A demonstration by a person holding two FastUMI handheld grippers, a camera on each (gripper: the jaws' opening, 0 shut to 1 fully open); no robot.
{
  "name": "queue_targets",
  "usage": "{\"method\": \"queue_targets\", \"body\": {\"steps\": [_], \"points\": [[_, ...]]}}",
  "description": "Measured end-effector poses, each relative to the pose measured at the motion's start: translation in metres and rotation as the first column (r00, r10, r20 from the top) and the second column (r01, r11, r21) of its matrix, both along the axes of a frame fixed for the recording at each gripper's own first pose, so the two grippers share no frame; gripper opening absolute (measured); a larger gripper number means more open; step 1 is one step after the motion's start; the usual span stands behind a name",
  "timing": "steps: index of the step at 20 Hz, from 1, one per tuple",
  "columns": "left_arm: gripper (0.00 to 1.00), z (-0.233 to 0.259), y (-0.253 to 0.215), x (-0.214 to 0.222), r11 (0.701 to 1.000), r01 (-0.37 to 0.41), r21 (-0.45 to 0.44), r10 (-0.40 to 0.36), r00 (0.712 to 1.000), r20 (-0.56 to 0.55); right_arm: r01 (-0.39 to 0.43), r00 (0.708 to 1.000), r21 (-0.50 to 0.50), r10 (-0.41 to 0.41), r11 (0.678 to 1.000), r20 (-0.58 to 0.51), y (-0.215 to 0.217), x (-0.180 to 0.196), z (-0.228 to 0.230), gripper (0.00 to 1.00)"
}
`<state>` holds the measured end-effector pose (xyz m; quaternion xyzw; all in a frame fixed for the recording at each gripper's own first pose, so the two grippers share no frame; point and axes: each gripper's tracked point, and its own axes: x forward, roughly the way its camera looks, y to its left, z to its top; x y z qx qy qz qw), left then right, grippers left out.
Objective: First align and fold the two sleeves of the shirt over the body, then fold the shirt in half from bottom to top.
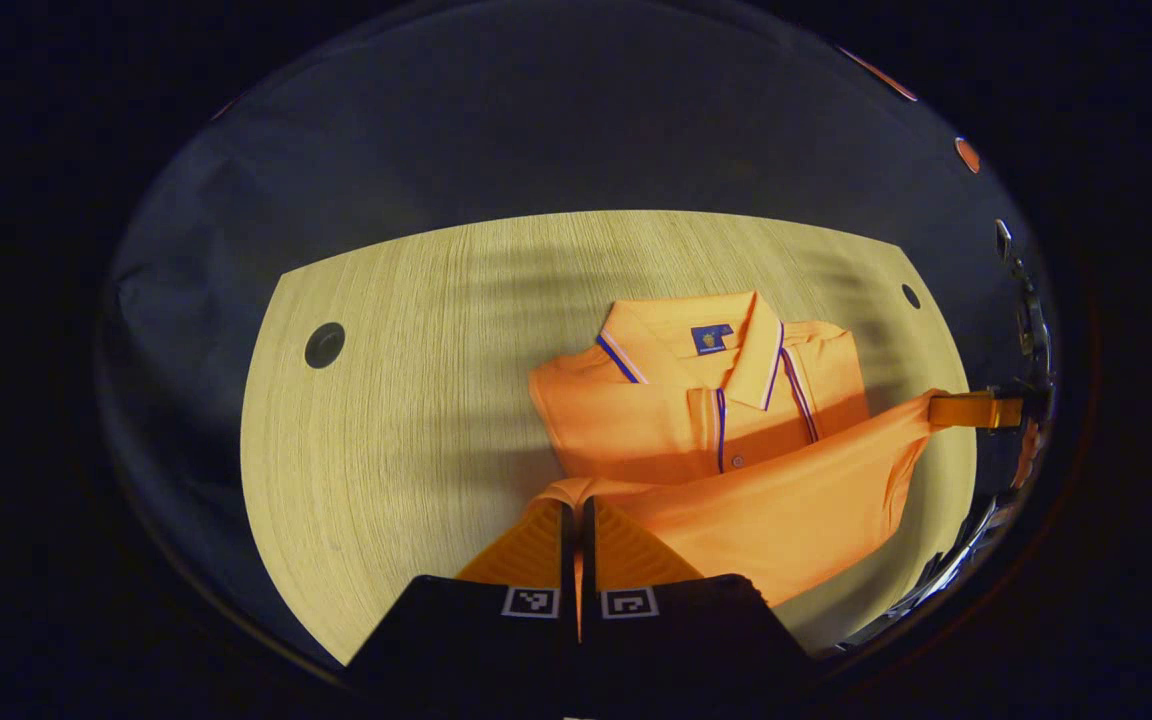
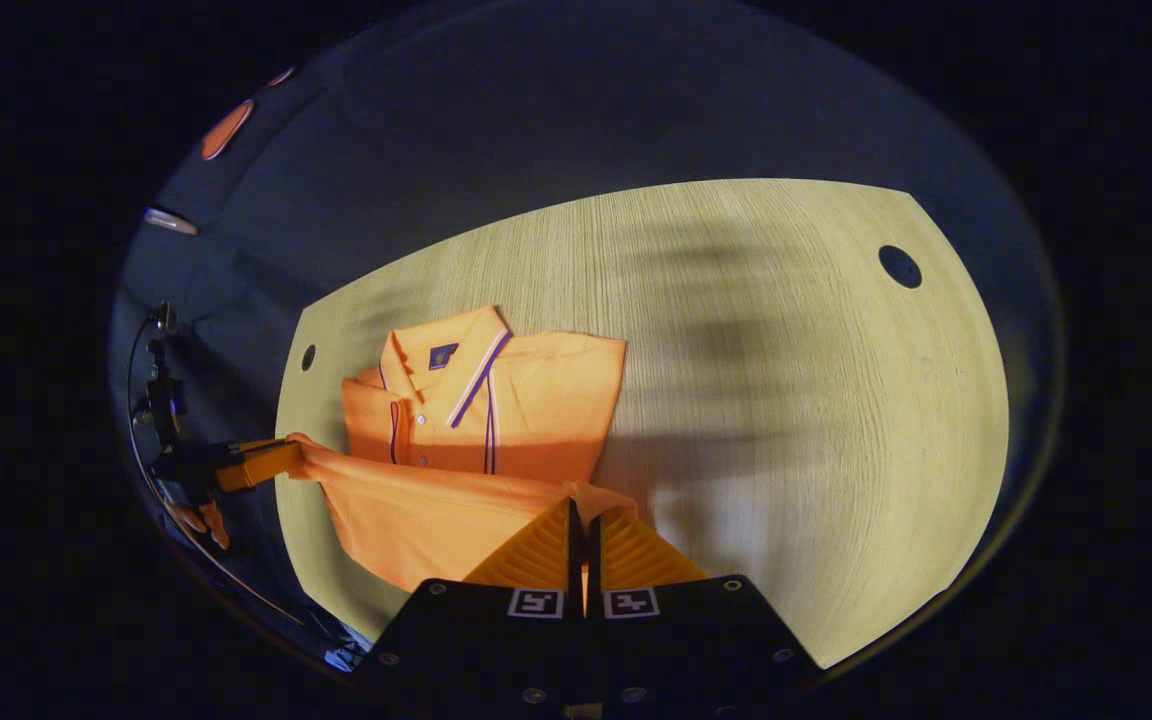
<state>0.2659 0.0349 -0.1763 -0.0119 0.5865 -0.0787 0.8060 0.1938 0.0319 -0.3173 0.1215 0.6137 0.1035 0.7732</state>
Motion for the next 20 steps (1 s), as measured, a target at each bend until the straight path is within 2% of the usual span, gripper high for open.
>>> {"method": "queue_targets", "body": {"steps": [3, 5, 8, 12, 13, 14, 15, 17, 19, 20], "points": [[0.01, -0.004, 0.000, 0.019, 1.000, -0.010, 0.011, 0.010, 1.000, 0.028, 0.050, 0.999, 0.034, -0.049, 0.998, -0.008, 0.005, 0.016, -0.008, 0.00], [0.01, -0.009, 0.006, 0.034, 0.999, -0.017, 0.052, 0.013, 0.998, 0.067, 0.117, 0.993, 0.074, -0.116, 0.990, -0.016, 0.010, 0.031, -0.010, 0.02], [0.04, -0.011, 0.004, 0.053, 0.997, -0.038, 0.066, 0.029, 0.991, 0.134, 0.188, 0.982, 0.123, -0.188, 0.974, -0.016, 0.017, 0.048, -0.012, 0.02], [0.11, -0.002, 0.000, 0.069, 0.997, -0.073, 0.022, 0.066, 0.971, 0.229, 0.269, 0.960, 0.222, -0.281, 0.937, 0.023, 0.024, 0.074, 0.003, 0.07], [0.18, 0.011, 0.002, 0.080, 0.996, -0.089, 0.012, 0.082, 0.954, 0.289, 0.276, 0.954, 0.264, -0.298, 0.924, 0.043, 0.027, 0.082, 0.014, 0.10], [0.29, 0.028, 0.006, 0.092, 0.994, -0.109, 0.010, 0.098, 0.923, 0.372, 0.284, 0.949, 0.278, -0.311, 0.918, 0.057, 0.027, 0.085, 0.018, 0.10], [0.48, 0.038, 0.010, 0.096, 0.993, -0.116, 0.023, 0.097, 0.907, 0.411, 0.283, 0.948, 0.281, -0.313, 0.917, 0.065, 0.025, 0.086, 0.020, 0.15], [0.67, 0.060, 0.013, 0.097, 0.992, -0.116, 0.044, 0.083, 0.885, 0.458, 0.279, 0.943, 0.261, -0.315, 0.924, 0.105, 0.018, 0.088, 0.025, 0.23], [0.86, 0.082, 0.014, 0.097, 0.991, -0.134, 0.028, 0.102, 0.859, 0.502, 0.278, 0.935, 0.243, -0.320, 0.929, 0.155, 0.006, 0.089, 0.036, 0.53], [0.89, 0.089, 0.010, 0.095, 0.990, -0.142, 0.014, 0.114, 0.847, 0.518, 0.270, 0.931, 0.233, -0.315, 0.934, 0.183, 0.001, 0.087, 0.046, 0.62]]}}
